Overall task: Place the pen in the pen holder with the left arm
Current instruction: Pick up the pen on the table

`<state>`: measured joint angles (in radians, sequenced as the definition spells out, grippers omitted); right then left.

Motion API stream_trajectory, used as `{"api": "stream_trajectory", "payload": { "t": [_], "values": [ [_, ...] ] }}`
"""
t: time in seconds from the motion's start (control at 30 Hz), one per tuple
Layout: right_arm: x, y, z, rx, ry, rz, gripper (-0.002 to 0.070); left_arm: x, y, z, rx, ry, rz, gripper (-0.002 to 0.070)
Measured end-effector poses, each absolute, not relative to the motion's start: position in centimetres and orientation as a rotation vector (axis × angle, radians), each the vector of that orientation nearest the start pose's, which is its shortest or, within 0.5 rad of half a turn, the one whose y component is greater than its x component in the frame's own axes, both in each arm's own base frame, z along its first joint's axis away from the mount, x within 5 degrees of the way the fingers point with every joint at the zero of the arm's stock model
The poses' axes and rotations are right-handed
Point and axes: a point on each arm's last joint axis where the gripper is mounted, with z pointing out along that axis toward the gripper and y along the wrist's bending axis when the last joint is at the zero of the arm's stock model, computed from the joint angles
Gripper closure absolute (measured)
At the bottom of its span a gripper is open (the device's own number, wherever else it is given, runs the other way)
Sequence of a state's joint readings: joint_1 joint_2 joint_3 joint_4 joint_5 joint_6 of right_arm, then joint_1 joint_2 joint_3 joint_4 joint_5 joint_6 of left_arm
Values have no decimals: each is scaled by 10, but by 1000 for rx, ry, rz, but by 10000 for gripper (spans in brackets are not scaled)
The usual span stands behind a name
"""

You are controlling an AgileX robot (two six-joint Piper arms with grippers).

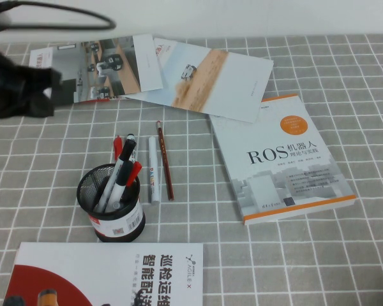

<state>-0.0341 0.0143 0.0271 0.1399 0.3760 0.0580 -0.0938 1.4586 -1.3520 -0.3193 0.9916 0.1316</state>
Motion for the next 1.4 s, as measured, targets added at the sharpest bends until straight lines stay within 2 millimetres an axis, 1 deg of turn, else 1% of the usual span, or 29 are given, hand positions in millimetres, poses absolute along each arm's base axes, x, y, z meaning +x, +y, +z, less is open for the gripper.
{"api": "stream_trajectory", "payload": {
  "t": [0.13,0.2,0.37,0.43,0.53,0.63,0.77,0.83,0.9,1.0,1.07,1.13,1.23,1.4],
  "values": [
    [54,3,170,176,1892,153,691,337,-62,344,214,2594,-363,676],
    [54,3,170,176,1892,153,691,351,-72,340,253,2615,-317,676],
    [54,3,170,176,1892,153,691,382,-104,330,381,2675,-164,676],
    [54,3,170,176,1892,153,691,394,-114,321,403,2714,-145,676],
    [54,3,170,176,1892,153,692,410,-122,310,399,2751,-139,676],
    [54,3,170,176,1892,153,692,422,-125,299,396,2769,-137,676],
    [54,3,170,176,1892,153,691,431,-127,282,445,2796,-132,675],
    [54,3,170,176,1892,153,691,433,-128,274,472,2810,-133,657],
    [54,3,170,176,1892,153,691,435,-128,267,495,2823,-130,604],
    [54,3,170,176,1892,153,691,437,-129,262,500,2827,-130,481],
    [54,3,170,176,1892,153,691,438,-129,261,428,2843,-139,399],
    [54,3,170,176,1892,153,691,439,-129,257,375,2862,-145,361],
    [54,3,170,176,1892,153,691,441,-129,250,314,2886,-135,337],
    [54,3,170,176,1892,153,691,443,-132,240,272,2909,-104,330]
  ]
}}
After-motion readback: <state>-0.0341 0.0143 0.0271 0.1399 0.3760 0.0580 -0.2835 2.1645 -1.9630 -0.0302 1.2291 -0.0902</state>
